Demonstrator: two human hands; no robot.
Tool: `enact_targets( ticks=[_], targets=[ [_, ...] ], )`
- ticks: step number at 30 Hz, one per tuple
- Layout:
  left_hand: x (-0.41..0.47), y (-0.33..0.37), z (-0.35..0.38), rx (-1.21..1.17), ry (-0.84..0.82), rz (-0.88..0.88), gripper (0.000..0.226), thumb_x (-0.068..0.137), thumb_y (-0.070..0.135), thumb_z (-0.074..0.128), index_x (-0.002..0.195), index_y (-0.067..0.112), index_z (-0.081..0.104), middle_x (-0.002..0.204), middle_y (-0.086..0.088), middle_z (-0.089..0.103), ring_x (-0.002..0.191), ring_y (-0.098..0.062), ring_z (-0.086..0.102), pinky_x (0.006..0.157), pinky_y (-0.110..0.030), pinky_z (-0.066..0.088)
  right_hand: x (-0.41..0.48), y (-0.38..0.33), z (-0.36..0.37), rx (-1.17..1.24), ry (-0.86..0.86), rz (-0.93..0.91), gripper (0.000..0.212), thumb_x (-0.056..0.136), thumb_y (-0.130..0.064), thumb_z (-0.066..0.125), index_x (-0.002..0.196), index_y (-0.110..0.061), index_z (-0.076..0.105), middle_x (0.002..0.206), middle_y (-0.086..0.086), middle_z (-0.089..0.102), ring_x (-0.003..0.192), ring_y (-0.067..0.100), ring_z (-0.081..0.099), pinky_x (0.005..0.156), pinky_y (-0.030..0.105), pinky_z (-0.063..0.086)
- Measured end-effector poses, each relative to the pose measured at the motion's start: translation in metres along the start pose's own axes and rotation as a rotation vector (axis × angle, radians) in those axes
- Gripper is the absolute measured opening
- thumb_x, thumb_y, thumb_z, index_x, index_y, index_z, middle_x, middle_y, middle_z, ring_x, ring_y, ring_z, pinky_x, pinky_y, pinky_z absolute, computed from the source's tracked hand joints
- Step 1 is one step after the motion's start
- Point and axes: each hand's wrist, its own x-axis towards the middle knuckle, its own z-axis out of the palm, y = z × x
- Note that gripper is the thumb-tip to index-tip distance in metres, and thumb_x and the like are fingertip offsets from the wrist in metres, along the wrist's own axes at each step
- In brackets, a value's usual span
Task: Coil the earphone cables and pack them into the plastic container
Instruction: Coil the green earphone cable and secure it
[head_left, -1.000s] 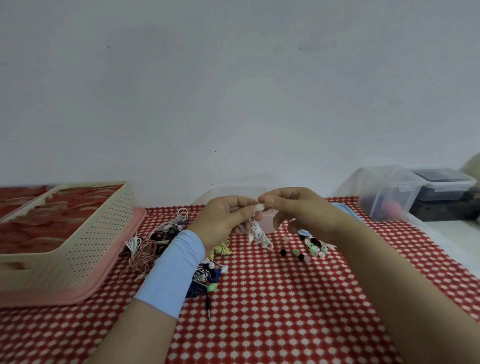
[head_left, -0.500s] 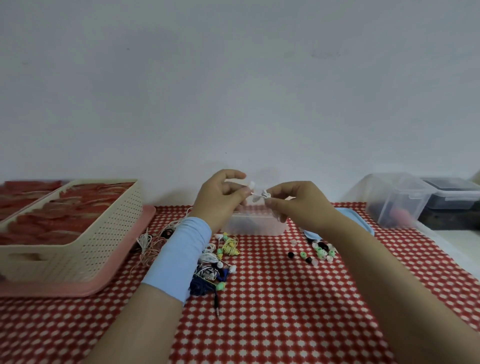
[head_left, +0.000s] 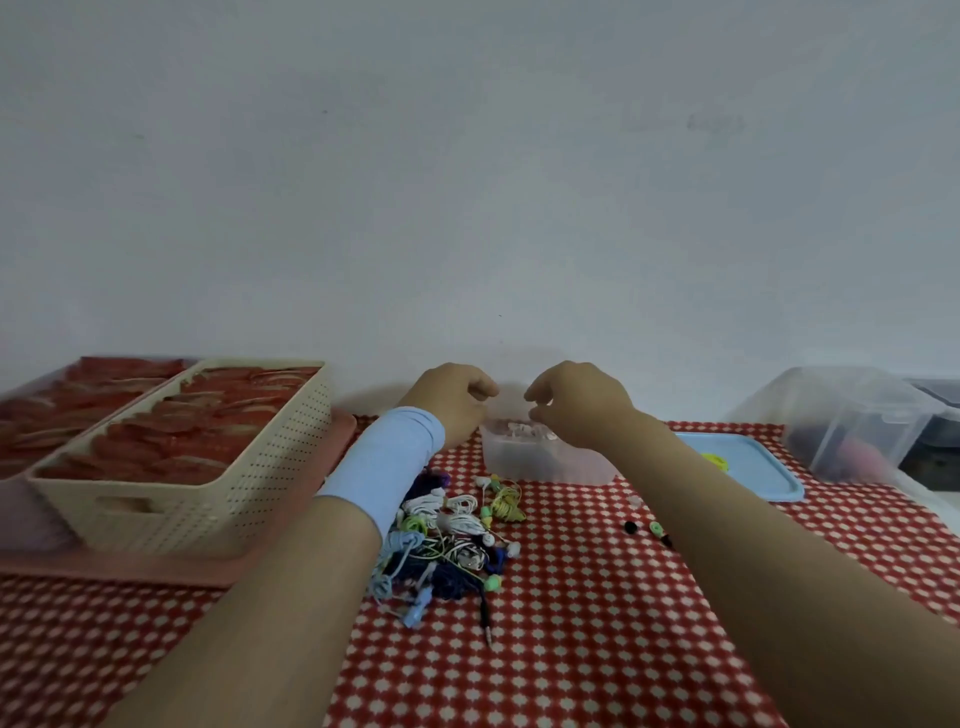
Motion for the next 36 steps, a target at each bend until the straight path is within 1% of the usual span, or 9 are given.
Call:
enact_targets(
  ticks=[4,9,16,20,23,26,29,34,36],
  targets=[
    [-0.016,-0.013,-0.013,-0.039,-0.009,-0.003,0.016,0.092,0.020,0.064,0.104,0.026,0.072,0.108,0.008,0.070,0.095,-0.008,0.061,0.087,-0.020,0.042,-0.013,-0.012,-0.003,0.102,0.100,-0.052,0.022,0.100,-0.021,0.058,0.112,-0.026,0.075,0.116,-0.009,0.073,0.104,0.013,0.065,0.088,0.029,0.053],
    [-0.044,-0.019,-0.014,0.031,-0.111,-0.018,0.018,0.093,0.021,0.063,0.106,0.028,0.073,0.112,0.011,0.069,0.096,-0.005,0.060,0.079,-0.011,0.036,-0.042,-0.039,0.000,0.126,-0.066,-0.194,0.018,0.096,-0.018,0.065,0.103,-0.025,0.080,0.104,-0.008,0.077,0.091,0.008,0.068,0.087,0.030,0.058],
    [-0.057,-0.014,0.000,0.102,-0.189,0.022,0.025,0.094,0.019,0.060,0.114,0.024,0.073,0.122,0.004,0.069,0.105,-0.014,0.064,0.097,-0.025,0.045,-0.065,-0.038,0.024,-0.040,-0.148,-0.165,0.020,0.093,-0.035,0.063,0.109,-0.035,0.076,0.106,-0.015,0.074,0.094,0.007,0.068,0.084,0.035,0.060],
    [-0.056,-0.017,0.003,0.103,-0.194,0.032,0.026,0.097,0.017,0.054,0.112,0.027,0.073,0.123,0.005,0.068,0.101,-0.012,0.065,0.094,-0.026,0.048,-0.067,-0.035,0.027,-0.021,-0.251,-0.159,0.032,0.091,-0.035,0.058,0.120,-0.038,0.071,0.115,-0.016,0.069,0.103,0.009,0.063,0.090,0.034,0.056],
    [-0.057,-0.020,0.007,0.095,-0.192,0.012,0.027,0.098,0.017,0.052,0.110,0.031,0.072,0.124,0.007,0.067,0.093,-0.011,0.069,0.092,-0.030,0.053,-0.070,-0.034,0.029,0.023,-0.308,-0.179,0.027,0.087,-0.032,0.067,0.113,-0.034,0.072,0.113,-0.014,0.068,0.101,0.009,0.063,0.091,0.033,0.057],
    [-0.059,-0.015,0.010,-0.001,-0.115,0.026,0.029,0.098,0.016,0.050,0.106,0.033,0.073,0.124,0.010,0.067,0.095,-0.012,0.069,0.088,-0.027,0.054,-0.071,-0.022,0.022,0.141,-0.251,-0.147,0.022,0.085,-0.030,0.077,0.106,-0.026,0.071,0.104,-0.012,0.066,0.095,0.009,0.062,0.086,0.027,0.054],
    [-0.061,-0.005,0.012,-0.138,-0.061,0.064,0.028,0.098,0.014,0.052,0.108,0.031,0.072,0.120,0.013,0.066,0.106,-0.007,0.062,0.098,-0.028,0.049,-0.074,-0.007,0.003,0.285,-0.209,-0.119,0.019,0.086,-0.031,0.078,0.101,-0.031,0.067,0.101,-0.016,0.065,0.090,0.005,0.062,0.075,0.018,0.049],
    [-0.065,0.015,0.019,-0.252,-0.173,0.082,0.034,0.095,0.022,0.059,0.128,0.032,0.057,0.125,0.012,0.062,0.107,-0.004,0.059,0.085,-0.019,0.047,-0.083,0.021,-0.025,0.626,-0.287,-0.068,0.018,0.090,-0.013,0.073,0.107,-0.018,0.070,0.099,0.002,0.072,0.076,0.013,0.072,0.069,0.029,0.062],
    [-0.063,0.027,0.026,-0.276,-0.250,0.067,0.045,0.091,0.025,0.066,0.134,0.032,0.052,0.128,0.007,0.061,0.111,-0.008,0.060,0.091,-0.022,0.045,-0.087,0.036,-0.033,0.689,-0.318,-0.074,0.018,0.091,-0.010,0.072,0.107,-0.018,0.071,0.100,0.005,0.074,0.078,0.013,0.071,0.073,0.030,0.061]
  ],
)
